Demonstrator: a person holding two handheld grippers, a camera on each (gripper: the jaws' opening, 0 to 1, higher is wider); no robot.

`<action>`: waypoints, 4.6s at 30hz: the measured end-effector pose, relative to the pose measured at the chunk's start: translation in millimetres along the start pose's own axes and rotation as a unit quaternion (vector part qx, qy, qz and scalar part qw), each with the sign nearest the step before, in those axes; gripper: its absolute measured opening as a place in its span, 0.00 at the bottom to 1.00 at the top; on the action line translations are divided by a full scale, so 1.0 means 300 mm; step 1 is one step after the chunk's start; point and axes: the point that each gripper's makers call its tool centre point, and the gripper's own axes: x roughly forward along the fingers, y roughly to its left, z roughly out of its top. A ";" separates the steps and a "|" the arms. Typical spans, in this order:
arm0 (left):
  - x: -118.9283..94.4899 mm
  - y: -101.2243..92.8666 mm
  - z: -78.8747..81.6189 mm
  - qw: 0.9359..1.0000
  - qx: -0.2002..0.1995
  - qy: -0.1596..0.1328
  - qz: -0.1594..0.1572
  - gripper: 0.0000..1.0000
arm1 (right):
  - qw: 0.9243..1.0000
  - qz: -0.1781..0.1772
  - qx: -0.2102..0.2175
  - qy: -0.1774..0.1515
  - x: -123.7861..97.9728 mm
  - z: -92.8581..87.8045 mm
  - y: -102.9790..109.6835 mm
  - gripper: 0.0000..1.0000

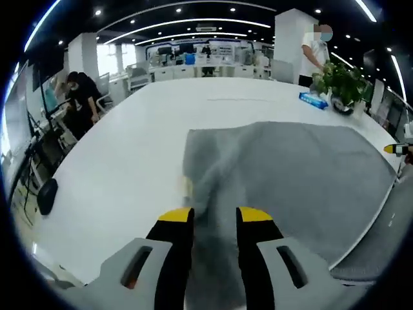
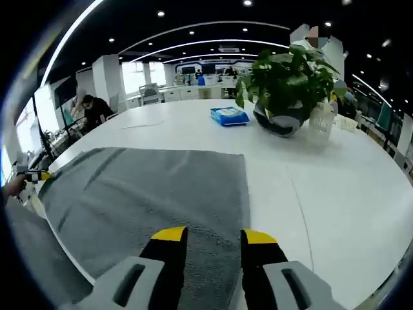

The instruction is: Open the folded towel by lifting each exposed corner and separating the folded layers until the towel lies flat within the target outline without major curled edges

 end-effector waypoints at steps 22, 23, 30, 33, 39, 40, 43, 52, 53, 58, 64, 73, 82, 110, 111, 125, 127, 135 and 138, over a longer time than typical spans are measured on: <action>0.123 -0.081 -0.125 0.995 0.057 0.059 -0.059 0.60 | 0.991 0.059 -0.085 0.084 0.141 -0.135 0.128 0.78; 0.125 -0.078 -0.125 0.995 0.057 0.059 -0.060 0.61 | 0.991 0.059 -0.085 0.085 0.146 -0.132 0.125 0.78; 0.158 -0.081 -0.100 0.994 0.064 0.052 -0.069 0.62 | 0.990 0.059 -0.086 0.092 0.183 -0.106 0.121 0.80; 0.184 -0.075 -0.081 0.994 0.064 0.054 -0.068 0.62 | 0.990 0.058 -0.086 0.093 0.205 -0.089 0.117 0.81; 0.252 -0.053 -0.039 0.994 0.066 0.058 -0.071 0.62 | 0.990 0.056 -0.084 0.094 0.261 -0.046 0.102 0.81; 0.266 -0.048 -0.031 0.993 0.067 0.060 -0.072 0.62 | 0.991 0.057 -0.084 0.093 0.270 -0.040 0.099 0.81; 0.291 -0.039 -0.015 0.993 0.068 0.063 -0.072 0.62 | 0.991 0.058 -0.085 0.086 0.296 -0.021 0.088 0.81; 0.340 -0.033 0.013 0.993 0.067 0.058 -0.073 0.62 | 0.992 0.054 -0.081 0.077 0.346 0.019 0.072 0.81; 0.341 -0.033 0.013 0.993 0.067 0.058 -0.073 0.62 | 0.992 0.054 -0.081 0.077 0.347 0.020 0.072 0.81; 0.339 -0.036 0.011 0.994 0.060 0.057 -0.067 0.62 | 0.993 0.051 -0.076 0.073 0.348 0.024 0.070 0.81; 0.283 -0.081 0.085 0.995 0.083 0.008 -0.049 0.65 | 0.999 0.049 -0.005 -0.004 0.276 0.114 0.090 0.92; 0.059 -0.195 0.280 0.990 0.084 -0.102 -0.043 0.83 | 0.996 0.035 -0.057 -0.061 0.037 0.171 0.162 1.00; -0.155 -0.289 0.359 0.972 0.077 -0.222 -0.021 0.99 | 0.973 -0.018 -0.101 -0.206 -0.201 0.255 0.241 1.00; -0.115 -0.475 0.227 0.974 0.011 -0.218 -0.058 0.98 | 0.966 -0.040 -0.076 -0.246 -0.221 0.240 0.273 1.00; -0.115 -0.473 0.225 0.975 0.006 -0.216 -0.059 0.98 | 0.966 -0.038 -0.077 -0.244 -0.220 0.239 0.277 1.00; -0.109 -0.492 0.202 0.978 0.032 -0.199 -0.061 0.96 | 0.971 -0.036 -0.067 -0.225 -0.206 0.214 0.282 0.97; -0.110 -0.492 0.200 0.978 0.032 -0.199 -0.060 0.95 | 0.972 -0.036 -0.067 -0.223 -0.205 0.211 0.284 0.97; -0.108 -0.497 0.195 0.978 0.035 -0.195 -0.062 0.94 | 0.973 -0.039 -0.058 -0.220 -0.207 0.206 0.278 0.97; -0.107 -0.498 0.193 0.978 0.033 -0.194 -0.064 0.94 | 0.973 -0.039 -0.060 -0.220 -0.209 0.206 0.280 0.97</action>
